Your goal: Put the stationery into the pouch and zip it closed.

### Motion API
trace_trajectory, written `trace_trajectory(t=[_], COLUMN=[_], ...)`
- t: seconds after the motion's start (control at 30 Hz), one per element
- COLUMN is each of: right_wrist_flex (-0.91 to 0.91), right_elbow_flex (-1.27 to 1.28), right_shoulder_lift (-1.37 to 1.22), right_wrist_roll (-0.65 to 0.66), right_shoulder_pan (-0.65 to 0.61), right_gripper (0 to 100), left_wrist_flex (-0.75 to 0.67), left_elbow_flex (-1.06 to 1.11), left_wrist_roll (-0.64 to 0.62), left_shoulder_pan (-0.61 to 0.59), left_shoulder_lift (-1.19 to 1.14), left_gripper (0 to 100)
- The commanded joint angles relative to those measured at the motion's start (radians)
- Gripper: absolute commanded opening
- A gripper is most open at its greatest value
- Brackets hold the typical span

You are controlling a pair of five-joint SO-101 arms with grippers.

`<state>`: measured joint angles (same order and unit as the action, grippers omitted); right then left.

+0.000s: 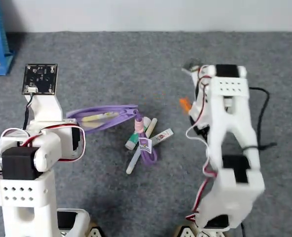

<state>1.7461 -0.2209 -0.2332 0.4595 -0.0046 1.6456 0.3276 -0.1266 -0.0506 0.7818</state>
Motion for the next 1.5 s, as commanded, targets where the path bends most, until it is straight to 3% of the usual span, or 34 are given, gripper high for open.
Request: trace_trajectory(t=[0.0,0.2,0.4,0.57,0.7,1.07,1.47], right_wrist_flex=[0.044,0.041,0.041,0.038,-0.058,-0.619,-1.481], right_elbow_flex=[0.08,0.298,0.405,0.402,0.379,0.448,0.974], right_shoulder_lift=[0.24,0.63,0.987,1.127,1.158,1.158,1.167], right_wrist_roll=[0.008,-0.002,-0.072,-0.186,-0.295,-0.629,-0.729], right_shoulder_pan=[0.004,-0.094,-0.298,-0.467,-0.532,-0.654,-0.656], right_gripper=[0.8,0.8,0.8,0.8,0.8,0.8,0.8], left_wrist_flex=[0.0,0.0,0.0,0.002,0.002,0.006,0.008], left_elbow_flex=[-0.007,-0.007,-0.007,-0.005,-0.005,-0.004,-0.002], left_wrist_roll=[-0.012,-0.012,-0.012,-0.012,-0.012,-0.012,-0.011], left_shoulder_pan=[-0.003,-0.003,-0.003,-0.002,0.002,-0.002,-0.003], left_shoulder_lift=[-0.014,-0.014,-0.014,-0.014,-0.014,-0.014,-0.014], left_gripper=[1,1,1,1,1,1,1])
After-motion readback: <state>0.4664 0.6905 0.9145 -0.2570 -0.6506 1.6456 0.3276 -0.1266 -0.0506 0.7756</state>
